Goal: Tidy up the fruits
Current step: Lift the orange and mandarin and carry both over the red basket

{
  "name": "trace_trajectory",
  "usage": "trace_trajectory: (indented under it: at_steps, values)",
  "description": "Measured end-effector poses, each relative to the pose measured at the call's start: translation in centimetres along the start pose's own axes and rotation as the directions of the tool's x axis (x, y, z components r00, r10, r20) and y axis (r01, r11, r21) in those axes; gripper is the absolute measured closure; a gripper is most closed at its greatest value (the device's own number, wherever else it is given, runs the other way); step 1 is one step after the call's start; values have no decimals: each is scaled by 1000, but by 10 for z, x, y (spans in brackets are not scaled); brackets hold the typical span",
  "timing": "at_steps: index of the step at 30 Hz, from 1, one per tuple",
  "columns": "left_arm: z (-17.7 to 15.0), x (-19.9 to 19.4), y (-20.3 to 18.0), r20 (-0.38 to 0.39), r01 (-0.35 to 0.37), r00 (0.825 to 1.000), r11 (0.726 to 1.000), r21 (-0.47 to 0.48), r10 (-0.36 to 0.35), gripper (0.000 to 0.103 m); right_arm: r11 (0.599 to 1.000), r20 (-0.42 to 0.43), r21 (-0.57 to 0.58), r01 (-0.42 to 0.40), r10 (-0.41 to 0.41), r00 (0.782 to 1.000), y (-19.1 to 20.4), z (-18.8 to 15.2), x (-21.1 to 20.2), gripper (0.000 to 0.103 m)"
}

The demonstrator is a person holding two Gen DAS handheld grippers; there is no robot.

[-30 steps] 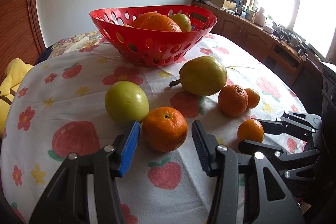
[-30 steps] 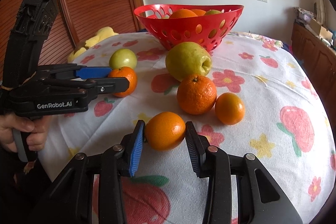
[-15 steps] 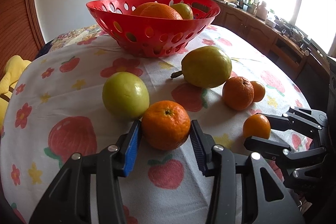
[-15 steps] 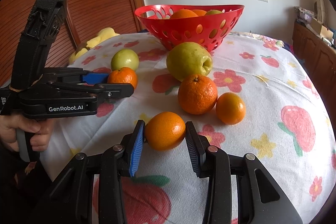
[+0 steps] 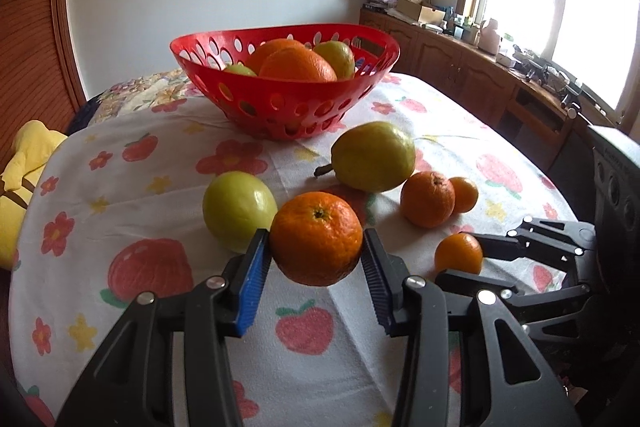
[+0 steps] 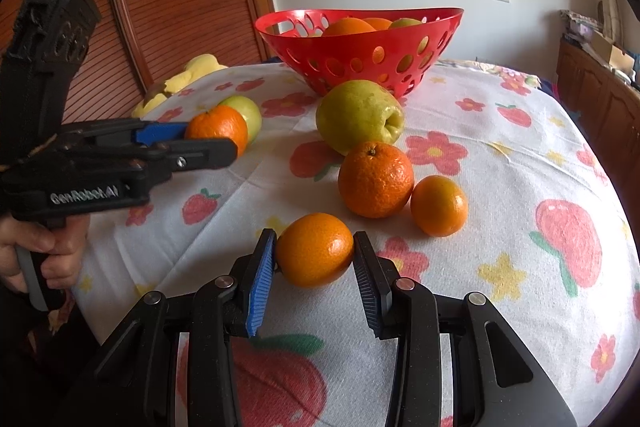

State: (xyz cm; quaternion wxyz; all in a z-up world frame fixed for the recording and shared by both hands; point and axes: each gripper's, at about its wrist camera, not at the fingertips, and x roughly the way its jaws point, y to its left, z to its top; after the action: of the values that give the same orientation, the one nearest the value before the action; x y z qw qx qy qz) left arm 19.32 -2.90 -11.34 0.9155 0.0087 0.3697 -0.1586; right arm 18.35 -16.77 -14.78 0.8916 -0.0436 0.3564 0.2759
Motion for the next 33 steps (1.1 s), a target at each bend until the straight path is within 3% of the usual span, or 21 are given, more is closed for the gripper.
trace_trajectory:
  at_steps: [19,33]
  values:
    - [23,-29,7,81,3,997,1000,-3,-3,59,1000,-1,-4,24,-24,1000,3,9,-9,64]
    - [74,-32,21,140,-17,990,1000,-15,19,59,997,130,-66,50,-41,991,-12,92,-37,64]
